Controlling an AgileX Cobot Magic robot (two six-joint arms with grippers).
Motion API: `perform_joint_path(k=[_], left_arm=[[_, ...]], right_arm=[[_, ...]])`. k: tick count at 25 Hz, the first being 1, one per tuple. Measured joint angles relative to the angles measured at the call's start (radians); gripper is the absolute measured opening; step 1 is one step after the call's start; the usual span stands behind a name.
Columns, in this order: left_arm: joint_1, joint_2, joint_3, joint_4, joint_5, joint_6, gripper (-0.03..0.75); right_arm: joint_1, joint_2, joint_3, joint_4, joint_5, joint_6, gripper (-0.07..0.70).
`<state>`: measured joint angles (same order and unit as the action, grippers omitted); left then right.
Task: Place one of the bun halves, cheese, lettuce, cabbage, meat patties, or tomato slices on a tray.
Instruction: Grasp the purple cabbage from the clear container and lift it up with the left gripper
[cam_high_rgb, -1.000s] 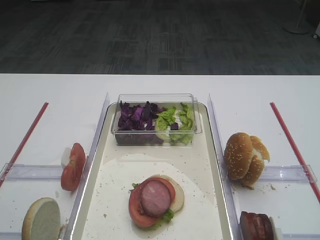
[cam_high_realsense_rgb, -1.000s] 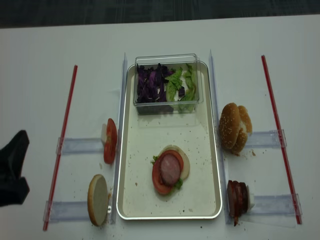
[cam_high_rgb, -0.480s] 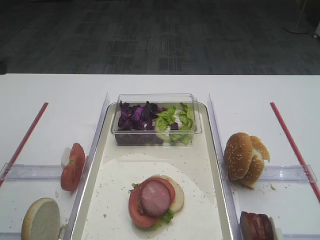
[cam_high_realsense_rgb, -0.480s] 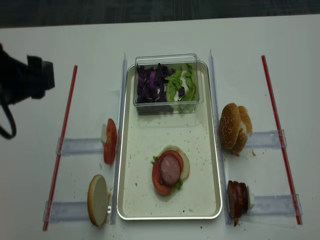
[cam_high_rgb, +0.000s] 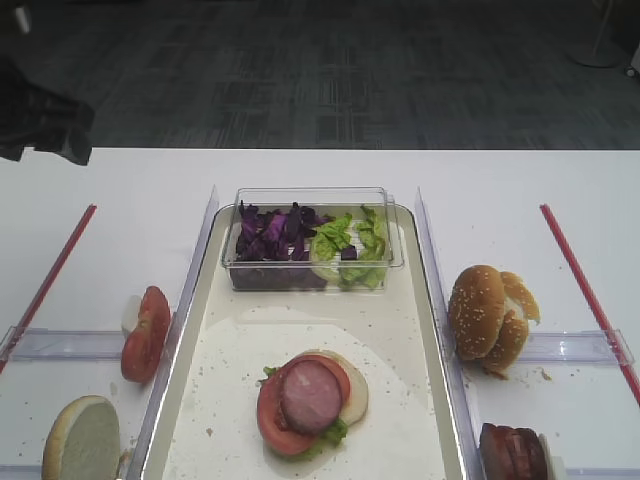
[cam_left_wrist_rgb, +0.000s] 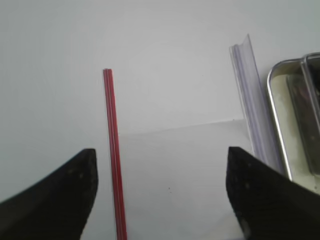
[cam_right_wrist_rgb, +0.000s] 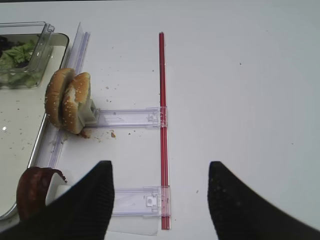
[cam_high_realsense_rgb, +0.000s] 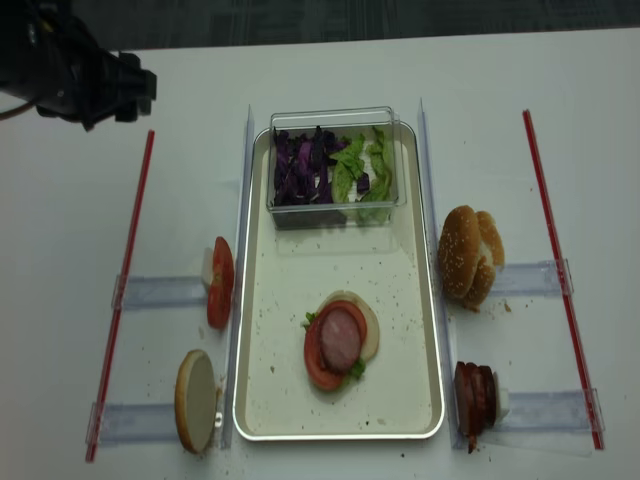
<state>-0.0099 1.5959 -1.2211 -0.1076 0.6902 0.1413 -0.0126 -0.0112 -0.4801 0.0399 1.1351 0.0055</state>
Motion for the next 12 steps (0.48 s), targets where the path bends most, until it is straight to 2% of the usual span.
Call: perform_joint_path(k=[4, 9, 12], left_arm=[[0.0, 0.139, -0.096, -0.002, 0.063, 0.0, 0.492], [0.0, 0.279, -0.225, -0.018, 0.181, 0.0, 0.492], [0.0, 0.327, -0.268, -0.021, 0.22, 0.001, 0.492]], right_arm=[[0.0, 0.0, 0.0, 0.0, 0.0, 0.0, 0.445], [0.0, 0.0, 0.0, 0.0, 0.0, 0.0, 0.445], [0.0, 0.0, 0.0, 0.0, 0.0, -0.005, 0.445]])
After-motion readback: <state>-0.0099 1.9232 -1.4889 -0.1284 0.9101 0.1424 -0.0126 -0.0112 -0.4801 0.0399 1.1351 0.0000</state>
